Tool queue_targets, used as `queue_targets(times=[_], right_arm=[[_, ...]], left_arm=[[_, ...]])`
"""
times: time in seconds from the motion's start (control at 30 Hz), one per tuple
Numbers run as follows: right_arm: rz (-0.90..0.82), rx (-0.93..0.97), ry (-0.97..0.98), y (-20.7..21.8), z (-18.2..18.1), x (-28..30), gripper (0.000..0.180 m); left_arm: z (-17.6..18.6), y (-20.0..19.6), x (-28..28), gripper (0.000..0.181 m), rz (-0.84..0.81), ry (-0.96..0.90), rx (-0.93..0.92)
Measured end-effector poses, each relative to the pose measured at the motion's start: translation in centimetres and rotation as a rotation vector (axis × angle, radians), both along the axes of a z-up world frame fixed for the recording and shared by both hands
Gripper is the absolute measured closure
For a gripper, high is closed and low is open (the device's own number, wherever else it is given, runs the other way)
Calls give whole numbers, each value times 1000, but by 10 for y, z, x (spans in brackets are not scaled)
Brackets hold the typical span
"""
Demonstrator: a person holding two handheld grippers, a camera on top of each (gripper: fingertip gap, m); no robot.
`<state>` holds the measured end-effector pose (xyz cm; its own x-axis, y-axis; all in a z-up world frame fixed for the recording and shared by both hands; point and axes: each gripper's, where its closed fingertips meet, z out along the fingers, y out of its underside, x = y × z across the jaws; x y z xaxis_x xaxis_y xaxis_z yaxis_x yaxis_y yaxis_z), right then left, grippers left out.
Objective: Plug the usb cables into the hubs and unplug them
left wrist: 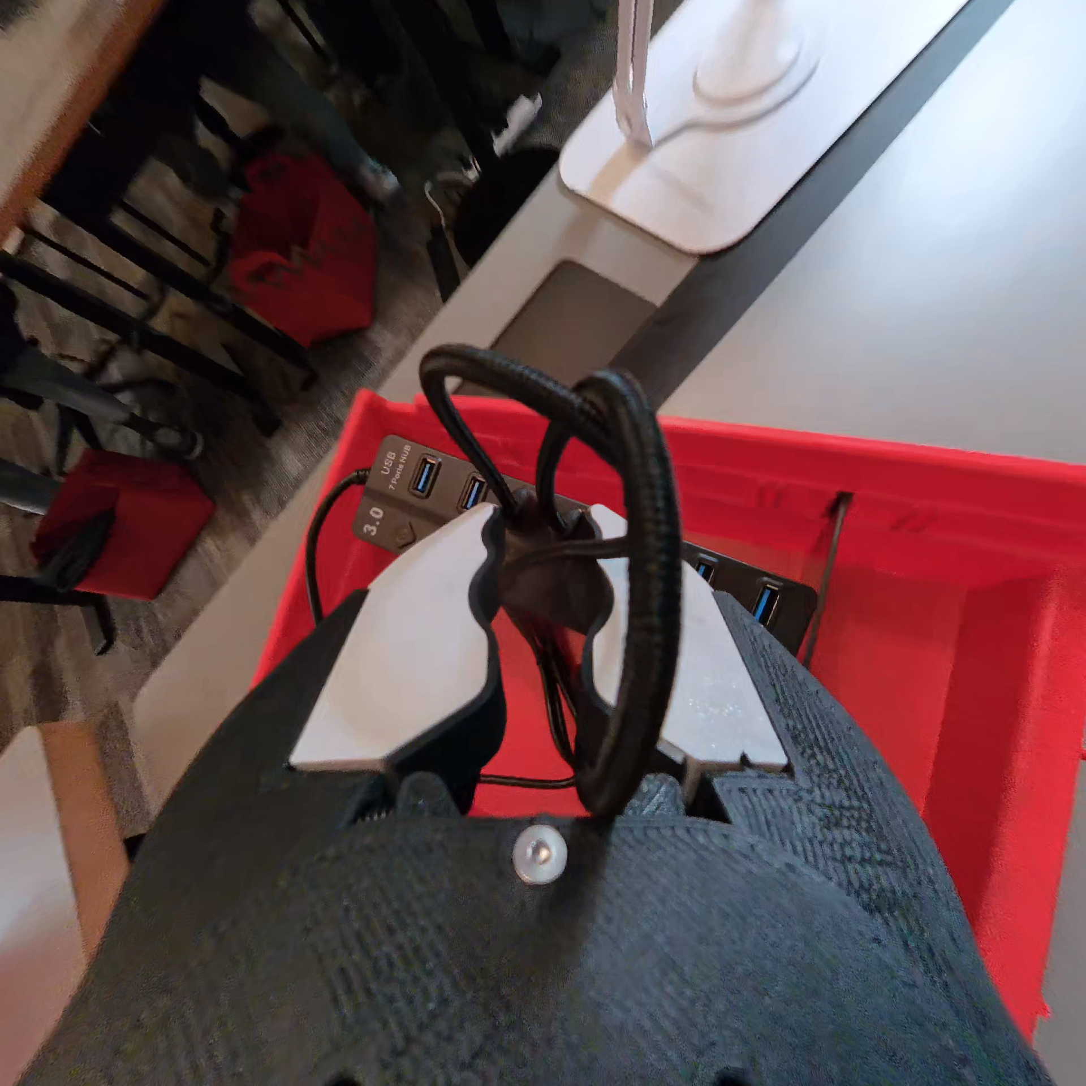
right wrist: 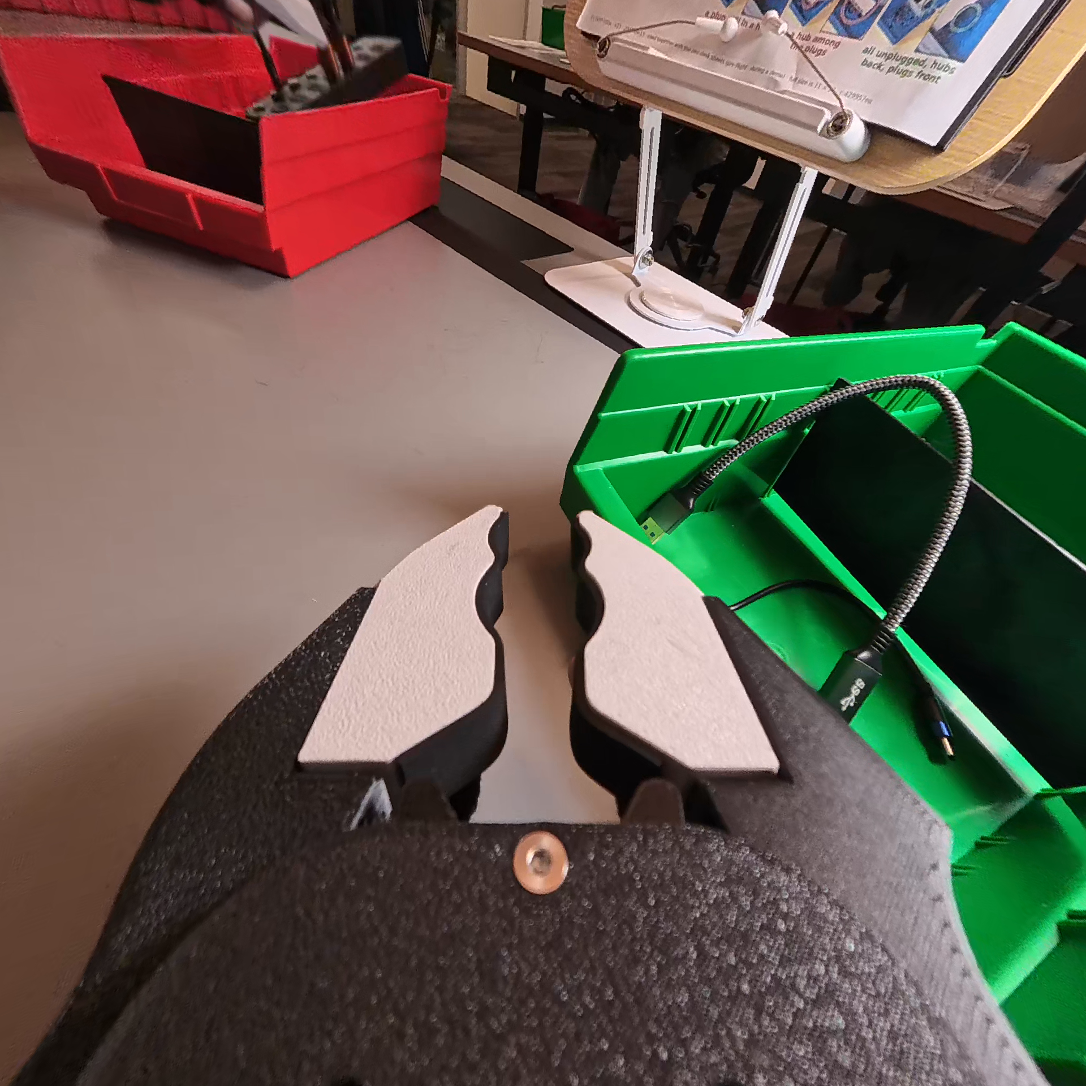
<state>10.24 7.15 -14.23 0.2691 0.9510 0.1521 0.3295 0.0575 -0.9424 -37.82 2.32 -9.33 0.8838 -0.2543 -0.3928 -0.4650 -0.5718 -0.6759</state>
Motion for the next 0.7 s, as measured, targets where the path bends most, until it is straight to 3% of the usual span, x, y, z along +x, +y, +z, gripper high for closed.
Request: queue_targets(times=[0.23, 0.43, 0.57, 0.7], right_arm=[[44, -30, 56, -12, 12, -11, 158], [185, -86, 144, -49, 45, -40, 154], [363, -171, 166, -91, 64, -70, 145], [577, -319, 182, -138, 78, -97, 136]], left_arm=[[83, -27, 38, 156, -93, 29, 196], [132, -55, 125, 156, -298, -13, 352], [150, -78, 201, 156, -492, -143, 447], [144, -101, 273, 156, -708, -328, 449]])
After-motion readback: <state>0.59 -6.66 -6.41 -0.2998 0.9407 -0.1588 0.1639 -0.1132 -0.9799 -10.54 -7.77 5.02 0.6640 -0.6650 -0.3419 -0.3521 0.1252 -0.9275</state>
